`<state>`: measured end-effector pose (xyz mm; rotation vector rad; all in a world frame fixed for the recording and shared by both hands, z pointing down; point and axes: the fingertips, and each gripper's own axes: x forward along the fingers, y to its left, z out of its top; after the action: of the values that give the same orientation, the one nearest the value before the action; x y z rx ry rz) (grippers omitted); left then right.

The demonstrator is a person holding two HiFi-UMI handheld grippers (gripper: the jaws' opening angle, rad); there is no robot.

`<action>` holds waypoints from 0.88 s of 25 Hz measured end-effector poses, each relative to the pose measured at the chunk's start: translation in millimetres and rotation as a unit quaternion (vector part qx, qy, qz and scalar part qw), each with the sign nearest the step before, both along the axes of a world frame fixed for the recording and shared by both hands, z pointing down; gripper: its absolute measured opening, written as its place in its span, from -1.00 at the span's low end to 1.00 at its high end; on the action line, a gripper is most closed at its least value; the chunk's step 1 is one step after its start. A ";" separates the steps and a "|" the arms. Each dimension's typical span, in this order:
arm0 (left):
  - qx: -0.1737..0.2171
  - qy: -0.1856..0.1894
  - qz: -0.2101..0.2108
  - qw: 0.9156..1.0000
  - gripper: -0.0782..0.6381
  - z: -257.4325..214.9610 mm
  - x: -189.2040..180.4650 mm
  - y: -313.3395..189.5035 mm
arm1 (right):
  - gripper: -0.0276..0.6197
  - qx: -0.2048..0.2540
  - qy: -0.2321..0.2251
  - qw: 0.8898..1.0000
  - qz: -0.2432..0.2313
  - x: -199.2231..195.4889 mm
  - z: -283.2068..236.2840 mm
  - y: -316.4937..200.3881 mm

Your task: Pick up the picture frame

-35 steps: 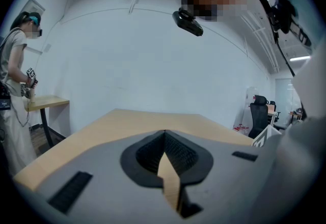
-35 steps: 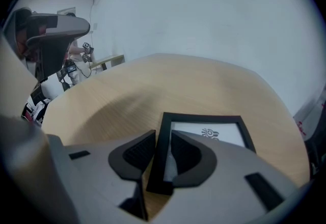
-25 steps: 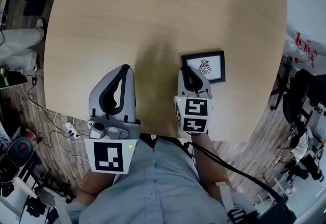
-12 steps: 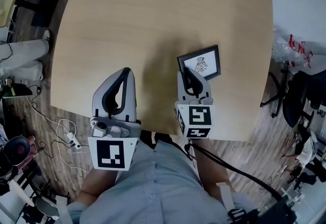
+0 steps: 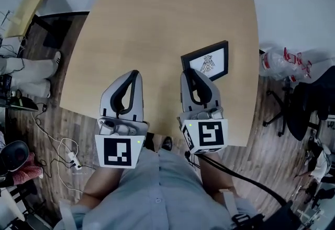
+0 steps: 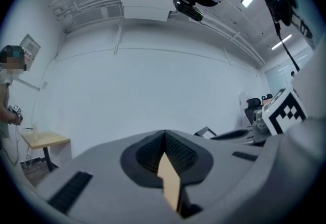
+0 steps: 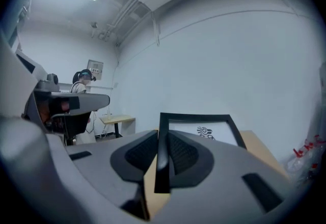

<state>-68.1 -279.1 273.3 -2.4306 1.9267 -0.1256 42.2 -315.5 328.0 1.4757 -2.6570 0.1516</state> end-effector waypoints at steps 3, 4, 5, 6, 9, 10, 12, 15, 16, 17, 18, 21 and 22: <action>0.031 0.002 0.000 1.000 -0.78 -21.6 16.3 5.6 | -0.72 0.049 -0.002 0.999 -0.004 8.9 -33.7 7.1; 0.036 0.002 -0.002 0.999 -0.78 -24.9 17.6 7.7 | -0.72 0.060 -0.001 0.998 -0.005 8.9 -40.3 9.4; 0.041 0.002 -0.003 0.999 -0.78 -27.2 17.8 9.2 | -0.72 0.069 0.000 0.998 -0.006 8.1 -45.7 11.3; 0.046 0.002 -0.003 0.999 -0.78 -29.6 17.5 10.5 | -0.72 0.077 0.000 0.997 -0.007 7.0 -50.4 13.3; 0.059 0.002 -0.004 0.998 -0.78 -37.9 16.4 14.1 | -0.72 0.096 0.002 0.995 -0.007 5.1 -62.9 19.9; 0.064 0.002 -0.004 0.998 -0.78 -40.7 15.9 14.9 | -0.72 0.101 0.003 0.995 -0.007 4.8 -66.5 21.7; 0.071 0.004 -0.006 0.997 -0.78 -45.2 15.1 16.0 | -0.72 0.108 0.003 0.994 -0.007 4.6 -71.6 24.6; 0.077 0.005 -0.007 0.997 -0.78 -48.0 16.2 17.0 | -0.72 0.114 0.001 0.993 -0.008 5.8 -74.7 27.8; 0.078 0.005 -0.008 0.997 -0.78 -48.6 16.6 17.2 | -0.72 0.114 0.000 0.993 -0.009 5.9 -75.1 28.5; 0.079 0.006 -0.008 0.997 -0.78 -49.6 16.7 17.5 | -0.72 0.114 -0.001 0.993 -0.009 5.8 -75.4 28.9; 0.080 0.005 -0.008 0.997 -0.78 -50.6 16.6 17.8 | -0.73 0.114 0.000 0.993 -0.009 5.5 -75.7 29.2; 0.082 0.004 -0.009 0.997 -0.78 -53.0 14.8 18.0 | -0.73 0.114 0.001 0.993 -0.010 3.7 -76.9 29.3; 0.083 0.004 -0.010 0.997 -0.78 -53.2 14.2 17.5 | -0.73 0.115 0.000 0.993 -0.010 3.3 -77.7 29.4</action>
<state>-53.9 -261.6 220.1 -2.3106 1.8815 0.0417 45.5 -286.1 250.3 1.5064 -2.7660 -0.1626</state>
